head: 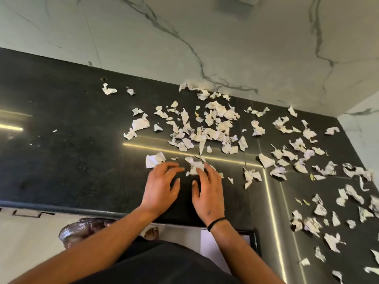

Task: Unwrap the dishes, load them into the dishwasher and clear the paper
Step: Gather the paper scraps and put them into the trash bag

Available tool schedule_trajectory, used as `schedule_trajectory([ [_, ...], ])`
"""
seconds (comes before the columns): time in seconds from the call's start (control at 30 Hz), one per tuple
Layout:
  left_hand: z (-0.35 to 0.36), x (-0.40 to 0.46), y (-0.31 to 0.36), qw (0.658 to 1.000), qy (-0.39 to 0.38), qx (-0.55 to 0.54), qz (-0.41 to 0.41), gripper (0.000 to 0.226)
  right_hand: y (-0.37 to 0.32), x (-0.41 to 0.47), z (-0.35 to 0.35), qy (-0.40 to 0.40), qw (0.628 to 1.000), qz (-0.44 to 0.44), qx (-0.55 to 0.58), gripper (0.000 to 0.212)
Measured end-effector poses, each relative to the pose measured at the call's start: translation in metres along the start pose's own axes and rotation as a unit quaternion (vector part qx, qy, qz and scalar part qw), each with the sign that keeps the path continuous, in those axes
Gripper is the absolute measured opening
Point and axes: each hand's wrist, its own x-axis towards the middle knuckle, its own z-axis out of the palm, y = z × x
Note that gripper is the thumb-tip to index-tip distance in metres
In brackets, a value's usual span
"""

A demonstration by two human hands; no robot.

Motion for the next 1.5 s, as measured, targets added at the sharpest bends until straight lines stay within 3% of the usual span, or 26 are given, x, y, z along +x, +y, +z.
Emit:
schedule_trajectory([
  [0.07,-0.003,0.005,-0.013,0.993,0.036,0.092,-0.072,0.062,-0.013,0.011,0.007,-0.014,0.997,-0.055,-0.054,0.050],
  [0.17,-0.003,0.021,-0.032,0.969,-0.073,0.171,-0.161,0.081,-0.033,0.031,0.025,-0.081,0.988,-0.092,-0.090,0.063],
  [0.33,0.004,0.060,-0.041,0.950,-0.202,0.231,-0.049,0.068,-0.036,0.051,0.040,-0.101,0.990,-0.063,-0.081,0.063],
  [0.43,0.007,0.087,-0.042,0.960,-0.241,0.145,-0.001,0.064,-0.030,0.062,0.043,-0.095,0.991,-0.058,-0.077,0.065],
  [0.5,-0.001,0.100,-0.036,0.976,-0.204,-0.060,-0.041,0.056,-0.036,0.072,0.048,-0.094,0.991,-0.056,-0.076,0.075],
  [0.57,-0.012,0.102,-0.035,0.973,-0.102,-0.192,-0.073,0.043,-0.049,0.079,0.057,-0.100,0.992,-0.054,-0.062,0.081],
  [0.63,-0.022,0.096,-0.042,0.986,0.029,-0.146,-0.072,0.031,-0.064,0.083,0.069,-0.127,0.990,-0.044,-0.051,0.080],
  [0.7,-0.025,0.088,-0.058,0.991,0.108,-0.023,-0.070,0.031,-0.073,0.082,0.078,-0.162,0.982,-0.044,-0.092,0.075],
  [0.8,-0.030,0.085,-0.080,0.976,0.060,0.141,-0.152,0.062,-0.075,0.084,0.084,-0.177,0.974,-0.043,-0.136,0.076],
  [0.9,-0.030,0.101,-0.095,0.965,-0.015,0.161,-0.205,0.081,-0.076,0.092,0.083,-0.161,0.977,-0.023,-0.139,0.081],
  [1.07,-0.017,0.134,-0.094,0.960,-0.125,0.205,-0.142,0.080,-0.073,0.102,0.083,-0.149,0.979,-0.003,-0.135,0.090],
  [1.2,-0.010,0.143,-0.080,0.977,-0.172,0.104,-0.067,0.062,-0.069,0.112,0.084,-0.129,0.983,0.007,-0.134,0.094],
  [1.27,-0.014,0.141,-0.080,0.986,-0.151,-0.038,-0.053,0.046,-0.069,0.118,0.085,-0.133,0.982,-0.002,-0.136,0.093],
  [1.33,-0.022,0.142,-0.088,0.990,-0.069,-0.105,-0.059,0.035,-0.071,0.124,0.085,-0.135,0.980,-0.028,-0.143,0.088],
  [1.43,-0.037,0.161,-0.115,0.992,0.086,0.026,-0.093,0.037,-0.075,0.136,0.085,-0.129,0.973,-0.100,-0.166,0.073],
  [1.5,-0.052,0.181,-0.134,0.974,0.087,0.126,-0.167,0.058,-0.076,0.143,0.087,-0.135,0.968,-0.126,-0.169,0.066],
])
